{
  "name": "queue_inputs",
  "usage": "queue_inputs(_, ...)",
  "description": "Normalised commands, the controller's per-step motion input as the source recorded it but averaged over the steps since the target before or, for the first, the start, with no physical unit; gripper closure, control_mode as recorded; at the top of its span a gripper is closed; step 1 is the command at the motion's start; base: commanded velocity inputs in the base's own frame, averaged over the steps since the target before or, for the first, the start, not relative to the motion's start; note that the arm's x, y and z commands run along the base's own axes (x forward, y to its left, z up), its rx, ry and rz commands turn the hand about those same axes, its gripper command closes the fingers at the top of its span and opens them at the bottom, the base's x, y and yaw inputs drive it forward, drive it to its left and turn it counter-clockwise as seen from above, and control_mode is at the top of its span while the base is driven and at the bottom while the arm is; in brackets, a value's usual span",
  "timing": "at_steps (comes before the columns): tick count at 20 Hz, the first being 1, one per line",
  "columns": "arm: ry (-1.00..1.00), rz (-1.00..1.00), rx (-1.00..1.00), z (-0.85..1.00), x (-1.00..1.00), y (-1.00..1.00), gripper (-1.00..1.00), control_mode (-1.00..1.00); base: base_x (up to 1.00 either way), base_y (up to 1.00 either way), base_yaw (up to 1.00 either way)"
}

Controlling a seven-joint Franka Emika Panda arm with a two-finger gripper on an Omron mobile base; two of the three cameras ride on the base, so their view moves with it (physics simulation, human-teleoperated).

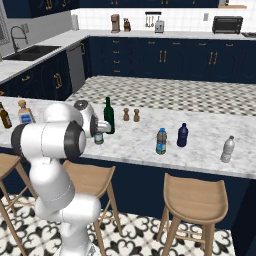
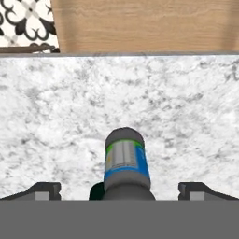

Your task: Move the plastic bottles in the middle to the plastics group, and the glass bottles in the middle to the glass group.

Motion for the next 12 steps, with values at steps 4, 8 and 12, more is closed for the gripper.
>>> queue_inputs(4,0.00,0.00,0.00,0.00,0.14,0.02,-1.00,-1.00,0.00,0.00,0.00)
queue_inputs(8,0.03,0.00,0.00,0.00,0.16,0.07,-1.00,-1.00,0.00,0.00,0.00)
queue_inputs(12,0.00,0.00,0.00,-0.04,0.12,0.13,-1.00,-1.00,0.00,0.00,0.00)
